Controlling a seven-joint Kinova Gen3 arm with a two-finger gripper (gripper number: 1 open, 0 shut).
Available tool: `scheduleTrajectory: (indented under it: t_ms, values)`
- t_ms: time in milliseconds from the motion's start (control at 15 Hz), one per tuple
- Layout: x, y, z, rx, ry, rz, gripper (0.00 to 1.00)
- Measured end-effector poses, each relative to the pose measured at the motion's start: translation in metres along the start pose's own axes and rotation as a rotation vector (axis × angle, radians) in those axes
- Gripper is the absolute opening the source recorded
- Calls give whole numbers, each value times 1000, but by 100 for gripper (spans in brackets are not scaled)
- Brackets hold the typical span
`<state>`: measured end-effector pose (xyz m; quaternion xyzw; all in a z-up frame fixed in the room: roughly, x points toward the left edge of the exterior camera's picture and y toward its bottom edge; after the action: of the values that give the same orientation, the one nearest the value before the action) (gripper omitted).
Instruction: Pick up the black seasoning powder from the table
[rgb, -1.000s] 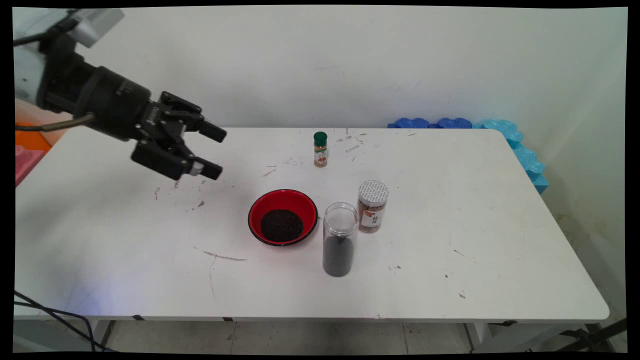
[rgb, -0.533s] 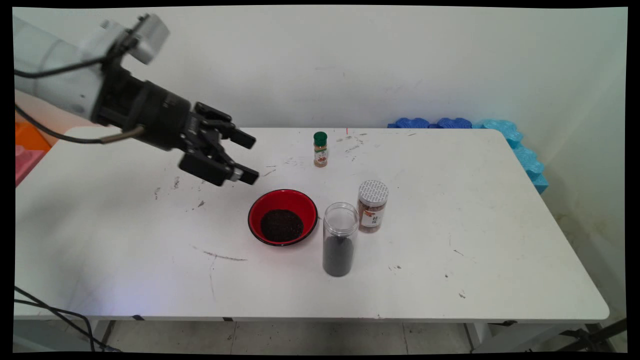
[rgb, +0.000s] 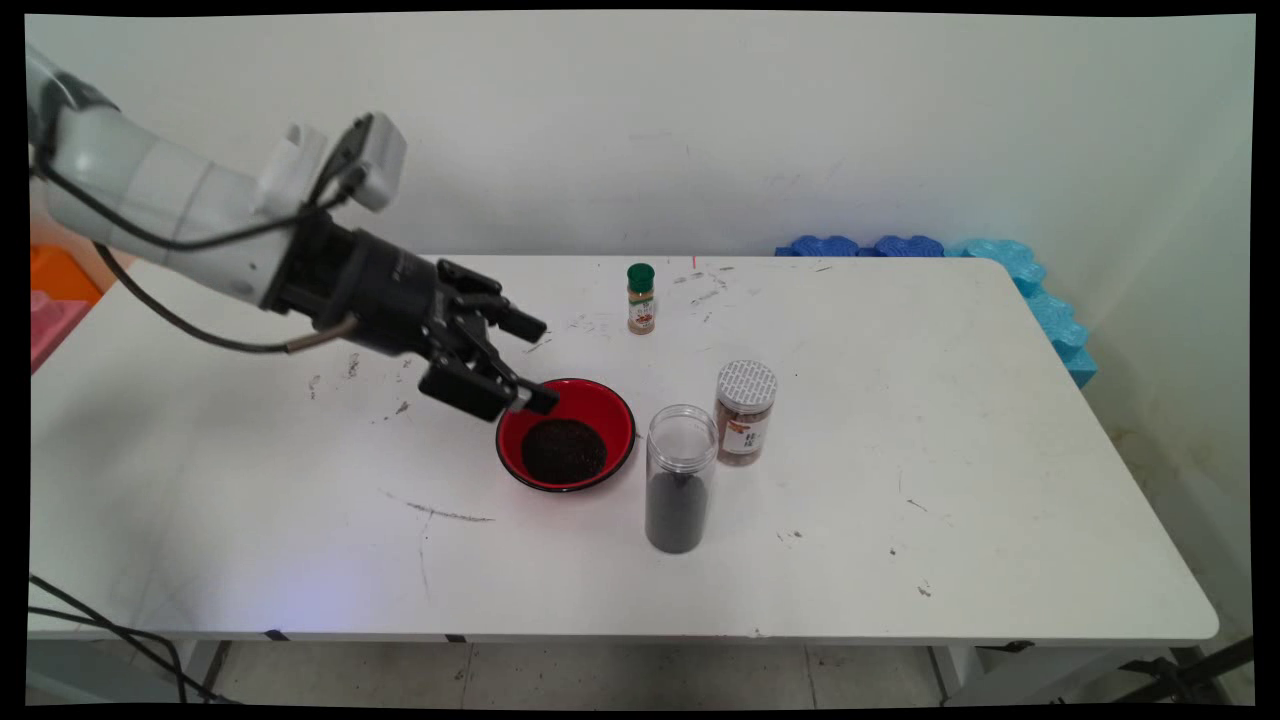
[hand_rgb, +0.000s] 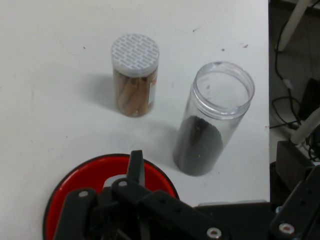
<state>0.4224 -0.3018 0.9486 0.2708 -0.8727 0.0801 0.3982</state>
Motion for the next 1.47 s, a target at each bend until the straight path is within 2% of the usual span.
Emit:
scheduleTrajectory:
  t_ms: [733,1067,1467]
  values:
    - [-30,29,61,-13,-18,-1,100]
    - [-31,37,94,-14,-1,18,100]
    - [-29,37,123,-12,13,38,100]
